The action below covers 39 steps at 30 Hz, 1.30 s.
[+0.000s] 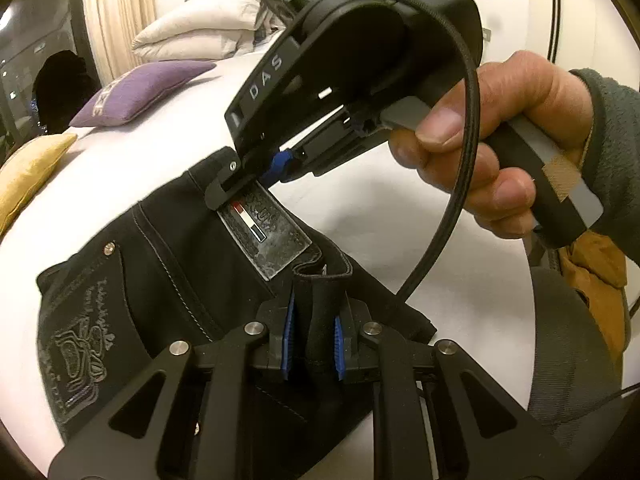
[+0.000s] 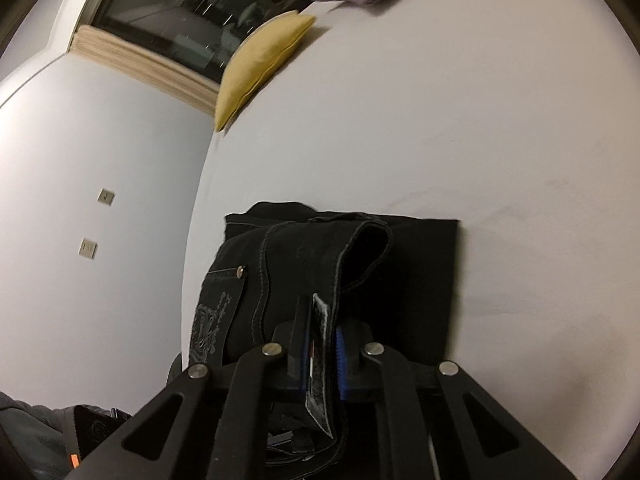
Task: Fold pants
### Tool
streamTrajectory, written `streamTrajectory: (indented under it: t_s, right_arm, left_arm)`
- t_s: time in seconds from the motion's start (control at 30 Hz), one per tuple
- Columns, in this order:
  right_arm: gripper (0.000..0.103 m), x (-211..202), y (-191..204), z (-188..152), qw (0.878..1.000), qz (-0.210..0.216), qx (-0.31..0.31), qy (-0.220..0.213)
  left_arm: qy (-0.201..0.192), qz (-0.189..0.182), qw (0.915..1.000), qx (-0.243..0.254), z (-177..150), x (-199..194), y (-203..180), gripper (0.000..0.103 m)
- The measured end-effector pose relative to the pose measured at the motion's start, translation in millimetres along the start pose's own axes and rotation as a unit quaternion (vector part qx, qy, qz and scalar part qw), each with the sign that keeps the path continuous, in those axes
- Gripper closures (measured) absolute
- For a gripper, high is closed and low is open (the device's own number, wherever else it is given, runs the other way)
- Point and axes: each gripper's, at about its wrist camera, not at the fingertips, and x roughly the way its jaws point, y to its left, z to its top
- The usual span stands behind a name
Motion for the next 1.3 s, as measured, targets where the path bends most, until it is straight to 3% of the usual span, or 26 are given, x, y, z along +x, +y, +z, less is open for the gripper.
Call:
streamTrajectory:
  t_s: [0.2, 0.27, 0.37, 0.43, 0.47, 0.53, 0.63, 0.77, 0.8, 0.83, 0.87, 0.9, 0.93, 1.0, 1.07, 1.17, 1.2, 1.23, 1.3]
  right_arm:
    - [0.087, 21.1, -33.1, -6.8, 0.999, -0.01, 0.036, 0.004]
    - [0.087, 22.9, -39.7, -8.7, 0.999, 0.011, 0.05, 0.0]
    - [0.066, 9.5, -28.5, -7.3, 0.999, 0.001, 0.039, -0.009]
    - [0.044, -9.2, -27.2, -3.8, 0.998, -0.024, 0.049, -0.033]
    - [0.039, -22.3, -27.3, -2.5, 0.996, -0.037, 0.061, -0.052]
    - [0.038, -39.5, -22.2, -2.3, 0.995, -0.023, 0.066, -0.072]
    - [0.039, -49.7, 9.5, -14.6, 0.996, 0.034, 0.033, -0.071]
    - [0.039, -26.2, 34.5, -46.0, 0.994, 0.1, 0.002, -0.038]
    - [0.039, -12.1, 29.7, -56.8, 0.995, 0.098, 0.011, -0.021]
    - [0.039, 5.9, 17.3, -67.6, 0.997, 0.07, 0.028, 0.007]
    - [0.042, 15.8, 5.6, -74.0, 0.998, 0.045, 0.039, 0.024]
    - [0.062, 19.9, -11.8, -80.7, 0.998, 0.038, 0.054, 0.022]
    - [0.09, 14.2, -24.4, -82.2, 0.996, 0.046, 0.071, 0.008]
    - [0.101, -5.3, -45.1, -80.2, 0.993, 0.022, 0.119, -0.01]
    - [0.084, -26.6, -39.3, -69.8, 0.993, -0.029, 0.109, -0.033]
    - [0.077, -46.1, -8.2, -41.8, 0.994, 0.023, 0.079, -0.071]
    - [0.067, -43.9, 10.3, -29.7, 0.995, 0.042, 0.056, -0.076]
    - [0.057, -37.3, 23.9, -21.2, 0.995, 0.057, 0.041, -0.073]
    - [0.052, -8.1, 54.1, -1.7, 0.995, 0.084, 0.008, -0.045]
  left_arm:
    - [0.021, -0.017, 0.9996, -0.004, -13.9, 24.1, 1.6, 0.083]
    - [0.028, -0.037, 0.9988, -0.018, -13.0, 13.3, 5.3, 0.074]
    - [0.014, -0.081, 0.9942, -0.069, -18.5, -22.0, 21.0, 0.045]
    - [-0.005, -0.093, 0.991, -0.096, -28.6, -55.1, 34.7, 0.043]
    - [-0.013, -0.087, 0.9903, -0.107, -34.5, -71.6, 43.9, 0.043]
    - [-0.029, -0.06, 0.9888, -0.134, -44.1, -94.0, 66.1, 0.043]
    - [-0.043, -0.011, 0.982, -0.183, -61.5, -109.1, 113.6, 0.043]
    - [0.014, 0.032, 0.9771, -0.21, -90.2, -80.2, 147.0, 0.043]
    - [0.031, 0.03, 0.9735, -0.225, -97.9, -69.1, 154.3, 0.042]
    - [0.056, 0.028, 0.9669, -0.247, -108.9, -57.9, 159.5, 0.04]
    - [0.075, 0.017, 0.9594, -0.271, -114.7, -48.9, 159.8, 0.038]
    - [0.08, 0.012, 0.9549, -0.286, -118.5, -46.3, 162.8, 0.038]
    - [0.081, 0.019, 0.9572, -0.277, -116.1, -48.0, 161.3, 0.037]
    - [0.093, 0.036, 0.9615, -0.256, -108.8, -49.9, 156.3, 0.037]
    - [0.098, 0.042, 0.9591, -0.262, -108.9, -49.8, 155.1, 0.037]
    - [0.101, 0.048, 0.9586, -0.262, -109.6, -52.1, 153.2, 0.037]
    - [0.102, 0.049, 0.9586, -0.261, -110.0, -53.1, 153.0, 0.037]
    - [0.103, 0.049, 0.9586, -0.261, -107.2, -53.5, 149.3, 0.037]
    - [0.106, 0.047, 0.958, -0.262, -106.2, -54.1, 150.7, 0.037]
